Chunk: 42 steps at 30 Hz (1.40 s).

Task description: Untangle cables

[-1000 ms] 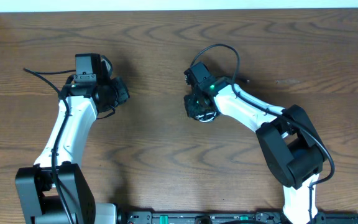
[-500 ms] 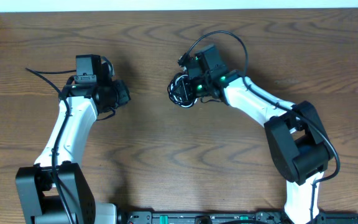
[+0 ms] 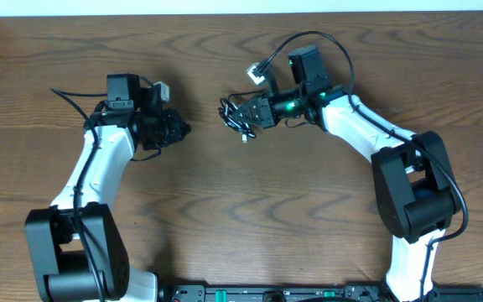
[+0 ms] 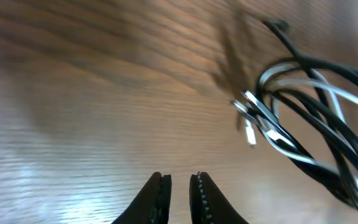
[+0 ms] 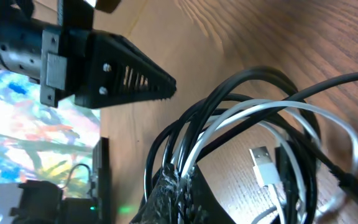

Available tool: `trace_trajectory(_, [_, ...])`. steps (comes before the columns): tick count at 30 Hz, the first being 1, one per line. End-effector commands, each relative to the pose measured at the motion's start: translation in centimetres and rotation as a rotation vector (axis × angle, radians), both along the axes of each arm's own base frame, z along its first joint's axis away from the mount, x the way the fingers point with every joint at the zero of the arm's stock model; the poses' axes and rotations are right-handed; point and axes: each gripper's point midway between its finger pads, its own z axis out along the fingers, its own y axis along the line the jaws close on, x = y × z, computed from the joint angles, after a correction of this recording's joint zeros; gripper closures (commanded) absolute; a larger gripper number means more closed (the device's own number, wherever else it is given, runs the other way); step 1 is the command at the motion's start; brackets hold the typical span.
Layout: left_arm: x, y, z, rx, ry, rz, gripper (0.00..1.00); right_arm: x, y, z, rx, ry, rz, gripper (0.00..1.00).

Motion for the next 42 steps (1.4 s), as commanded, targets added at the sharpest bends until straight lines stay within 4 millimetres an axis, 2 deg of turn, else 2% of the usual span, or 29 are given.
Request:
trace_trajectory(1, [-0.4, -2.2, 0.9, -0.106, -0.045, -0.123, 0.83, 0.2, 0.2, 0.9, 0.04, 0.056, 0.009, 0.99])
trace_trajectory(7, [-0.5, -2.8, 1.3, -0.143, -0.055, -0.145, 0.83, 0.8, 0.5, 1.3, 0.045, 0.122, -0.04, 0.99])
trace_trajectory(8, [-0.6, -2.9, 1.4, -0.15, -0.055, -0.147, 0.78, 1.2, 0.5, 0.9, 0.023, 0.113, -0.068, 0.99])
trace_trajectory(9, [-0.6, -2.9, 1.4, -0.15, -0.055, -0.147, 0.77, 1.6, 0.5, 0.4, -0.007, 0.108, -0.101, 0.99])
trace_trajectory(12, [-0.5, -2.6, 1.2, -0.129, -0.052, -0.138, 0.76, 2.1, 0.5, -1.2, -0.089, 0.109, -0.167, 0.99])
trace_trajectory(18, [-0.2, -0.3, -0.3, -0.009, 0.004, -0.026, 0.76, 1.7, 1.2, -4.6, -0.271, 0.083, -0.261, 0.99])
trace_trajectory(19, [-0.2, 0.1, -0.6, 0.01, 0.014, -0.006, 0.76, 1.6, 1.5, -5.1, -0.304, 0.062, -0.273, 0.97])
trace_trajectory(21, [-0.3, 0.9, -1.0, 0.047, 0.037, 0.038, 0.76, 1.2, 2.0, -5.8, -0.358, 0.014, -0.278, 0.82])
trace_trajectory(23, [-0.3, 1.4, -1.3, 0.074, 0.049, 0.063, 0.75, 0.9, 2.5, -6.2, -0.395, -0.046, -0.267, 0.74])
trace_trajectory(26, [-0.3, 1.6, -1.4, 0.079, 0.058, 0.079, 0.72, 0.4, 3.2, -6.3, -0.409, -0.093, -0.24, 0.57])
trace_trajectory(29, [-0.3, 1.6, -1.4, 0.079, 0.058, 0.079, 0.68, 0.7, 3.2, -6.1, -0.402, -0.101, -0.244, 0.51])
trace_trajectory(32, [-0.3, 1.6, -1.4, 0.079, 0.058, 0.079, 0.64, 1.7, 2.2, -6.1, -0.4, -0.098, -0.273, 0.5])
trace_trajectory(36, [-0.3, 1.4, -1.4, 0.079, 0.058, 0.074, 0.63, 3.3, -0.5, -6.4, -0.418, -0.059, -0.331, 0.48])
trace_trajectory(42, [-0.2, 0.0, -1.3, 0.084, 0.042, 0.036, 0.63, 4.7, -5.5, -7.8, -0.481, 0.043, -0.41, 0.44])
